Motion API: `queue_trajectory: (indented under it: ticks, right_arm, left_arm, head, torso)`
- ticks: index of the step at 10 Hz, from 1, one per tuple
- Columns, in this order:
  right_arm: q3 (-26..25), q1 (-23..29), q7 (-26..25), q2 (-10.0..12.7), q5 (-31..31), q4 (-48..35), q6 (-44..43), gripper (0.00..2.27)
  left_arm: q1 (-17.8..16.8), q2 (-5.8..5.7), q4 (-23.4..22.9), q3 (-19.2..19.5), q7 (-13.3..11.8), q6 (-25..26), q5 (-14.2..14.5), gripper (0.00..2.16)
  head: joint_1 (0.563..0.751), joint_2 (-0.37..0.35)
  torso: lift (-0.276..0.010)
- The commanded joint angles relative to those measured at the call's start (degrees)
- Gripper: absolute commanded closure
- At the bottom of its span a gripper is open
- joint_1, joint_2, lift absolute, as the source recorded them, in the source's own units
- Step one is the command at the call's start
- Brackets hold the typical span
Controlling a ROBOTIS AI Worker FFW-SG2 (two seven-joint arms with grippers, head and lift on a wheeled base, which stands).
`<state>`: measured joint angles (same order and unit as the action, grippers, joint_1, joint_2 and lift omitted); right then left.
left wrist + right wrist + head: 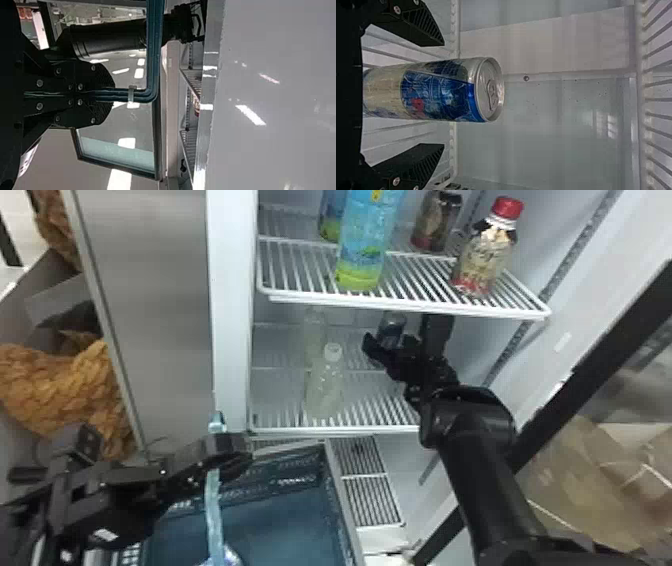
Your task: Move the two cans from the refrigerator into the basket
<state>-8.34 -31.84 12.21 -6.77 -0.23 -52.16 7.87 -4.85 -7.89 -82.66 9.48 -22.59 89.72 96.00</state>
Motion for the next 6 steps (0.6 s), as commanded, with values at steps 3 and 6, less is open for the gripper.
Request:
queue_trajectory:
  ticks: [3,6]
  right_arm:
    - [1.02,-0.93,0.01,-0.26,0.57,0.48,0.28,1.25]
    - [0.45,0.62,-0.17,-0.26,0.57,-0.93,0.14,1.28]
  left_arm:
    - [0.06,0.07,0.18,0.00,0.00,0.00,-0.02,1.20]
    - [0.34,-0.02,0.18,-0.11,-0.09,0.00,0.32,1.20]
  head:
    - [0.673,-0.275]
    - [0.671,-0.274]
  torso:
    - [-0.218]
    - [-0.218]
